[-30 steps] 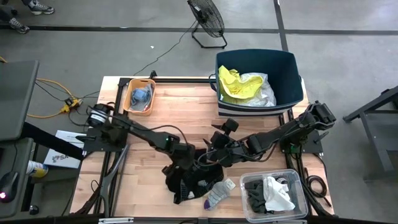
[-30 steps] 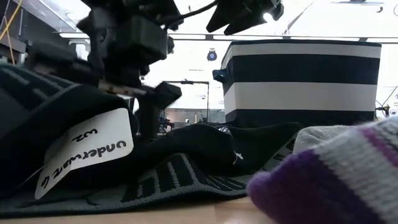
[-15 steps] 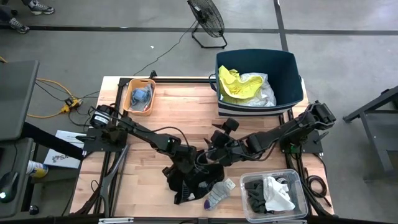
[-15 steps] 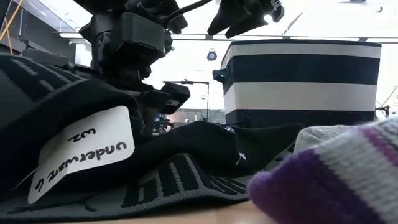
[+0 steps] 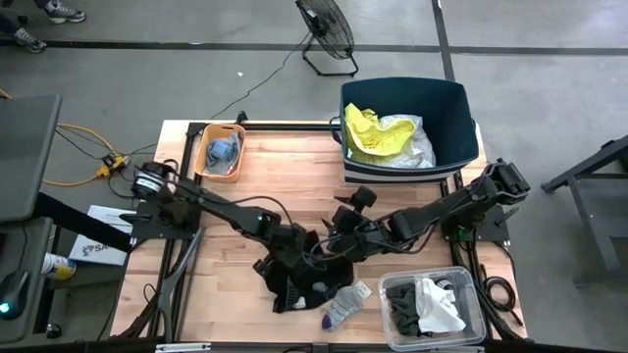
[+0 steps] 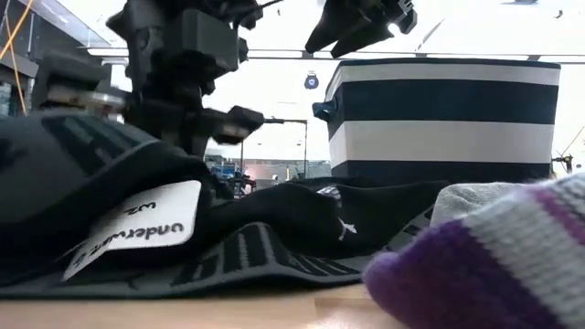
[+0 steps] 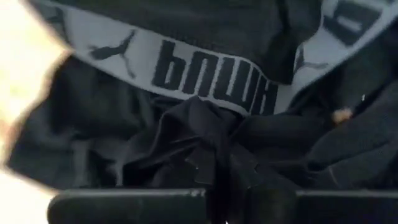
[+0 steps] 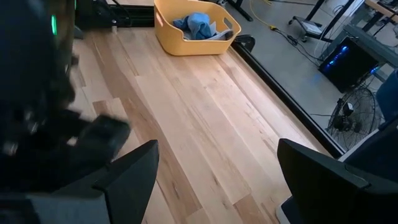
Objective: Pick & Place Cloths
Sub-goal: Put the black boxers into the transparent bin
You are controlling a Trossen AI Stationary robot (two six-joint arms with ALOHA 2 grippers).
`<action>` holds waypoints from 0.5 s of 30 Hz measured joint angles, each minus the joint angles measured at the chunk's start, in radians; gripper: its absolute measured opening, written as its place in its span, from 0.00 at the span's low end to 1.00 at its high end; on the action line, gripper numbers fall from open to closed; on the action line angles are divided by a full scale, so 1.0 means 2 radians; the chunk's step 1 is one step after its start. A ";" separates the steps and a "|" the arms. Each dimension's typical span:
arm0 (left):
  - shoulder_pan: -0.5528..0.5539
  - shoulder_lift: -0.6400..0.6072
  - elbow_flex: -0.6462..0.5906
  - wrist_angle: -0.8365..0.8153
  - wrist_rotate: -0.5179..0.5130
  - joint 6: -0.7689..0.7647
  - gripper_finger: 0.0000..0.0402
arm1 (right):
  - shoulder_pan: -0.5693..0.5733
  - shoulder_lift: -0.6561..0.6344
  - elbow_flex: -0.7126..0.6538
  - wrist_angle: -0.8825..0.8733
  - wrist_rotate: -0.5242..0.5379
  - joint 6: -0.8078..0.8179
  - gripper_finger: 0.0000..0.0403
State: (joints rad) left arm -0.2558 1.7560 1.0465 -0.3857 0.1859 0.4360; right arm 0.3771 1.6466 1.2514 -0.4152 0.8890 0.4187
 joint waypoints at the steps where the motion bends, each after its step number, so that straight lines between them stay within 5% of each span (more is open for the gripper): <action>1: 0.000 -0.011 0.000 -0.009 -0.014 -0.001 0.01 | 0.000 0.000 0.000 0.000 -0.001 0.000 0.80; 15: 0.000 -0.205 0.000 -0.096 -0.176 -0.037 0.00 | 0.000 0.000 0.000 0.011 -0.004 0.013 0.80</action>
State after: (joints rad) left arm -0.2554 1.3453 1.0458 -0.5781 -0.1663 0.3614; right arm 0.3771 1.6466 1.2515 -0.3923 0.8811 0.4441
